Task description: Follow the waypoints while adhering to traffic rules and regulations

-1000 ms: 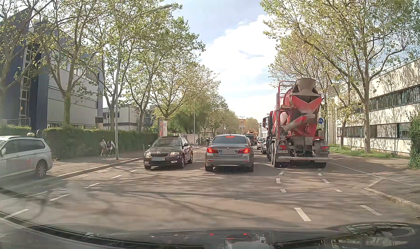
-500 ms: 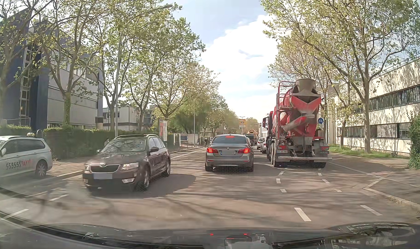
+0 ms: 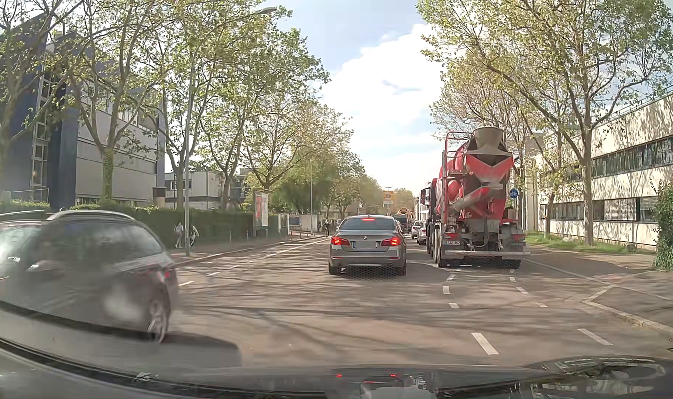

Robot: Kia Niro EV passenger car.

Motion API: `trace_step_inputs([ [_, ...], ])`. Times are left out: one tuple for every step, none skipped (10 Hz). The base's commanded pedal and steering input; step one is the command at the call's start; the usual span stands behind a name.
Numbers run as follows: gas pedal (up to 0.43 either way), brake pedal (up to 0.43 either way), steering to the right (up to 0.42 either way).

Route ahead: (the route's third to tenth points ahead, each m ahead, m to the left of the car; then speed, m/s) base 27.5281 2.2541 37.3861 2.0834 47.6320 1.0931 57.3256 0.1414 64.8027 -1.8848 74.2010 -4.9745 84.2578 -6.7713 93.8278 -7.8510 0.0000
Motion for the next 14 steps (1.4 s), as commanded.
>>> trace_step_inputs([
  [0.000, 0.220, 0.035],
  [0.000, 0.220, 0.035],
  [0.000, 0.220, 0.035],
  [0.000, 0.213, 0.035],
  [0.000, 0.220, 0.035],
  [0.000, 0.213, 0.035],
  [0.000, 0.220, 0.035],
  [0.000, 0.220, 0.035],
  [0.000, 0.220, 0.035],
  [0.000, 0.220, 0.035],
  [0.000, 0.220, 0.035],
  [0.000, 0.213, 0.035],
  [0.000, 0.207, 0.035],
  [0.000, 0.177, 0.035],
])
